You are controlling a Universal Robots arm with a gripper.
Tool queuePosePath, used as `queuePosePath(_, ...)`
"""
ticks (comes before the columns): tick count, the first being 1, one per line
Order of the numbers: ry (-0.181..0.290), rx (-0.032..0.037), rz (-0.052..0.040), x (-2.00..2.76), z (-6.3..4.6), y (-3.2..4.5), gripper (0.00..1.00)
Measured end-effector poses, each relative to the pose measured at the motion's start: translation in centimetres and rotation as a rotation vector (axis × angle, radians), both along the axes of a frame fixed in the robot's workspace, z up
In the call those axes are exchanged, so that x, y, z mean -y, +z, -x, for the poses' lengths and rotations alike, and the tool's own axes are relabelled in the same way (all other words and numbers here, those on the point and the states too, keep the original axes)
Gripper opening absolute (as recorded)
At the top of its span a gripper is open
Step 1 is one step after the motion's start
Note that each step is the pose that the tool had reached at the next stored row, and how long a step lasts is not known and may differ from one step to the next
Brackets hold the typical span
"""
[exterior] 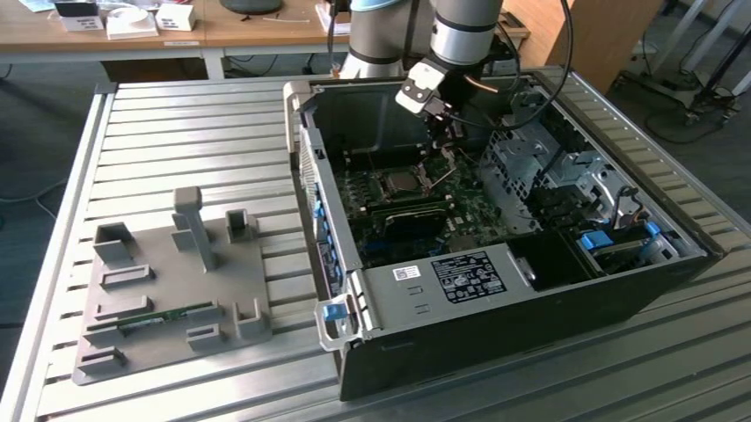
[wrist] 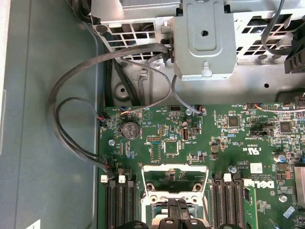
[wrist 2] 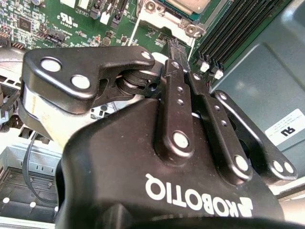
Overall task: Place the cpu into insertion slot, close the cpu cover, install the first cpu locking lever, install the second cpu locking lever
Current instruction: 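Close the cpu cover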
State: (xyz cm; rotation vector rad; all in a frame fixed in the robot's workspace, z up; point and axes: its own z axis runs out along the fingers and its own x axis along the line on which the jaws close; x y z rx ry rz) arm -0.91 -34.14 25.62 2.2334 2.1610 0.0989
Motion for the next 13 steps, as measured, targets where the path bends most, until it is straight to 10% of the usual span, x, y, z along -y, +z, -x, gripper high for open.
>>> queuePosePath(13,0.0,0.0,-0.0001,0.0,-0.56,0.01,0.11)
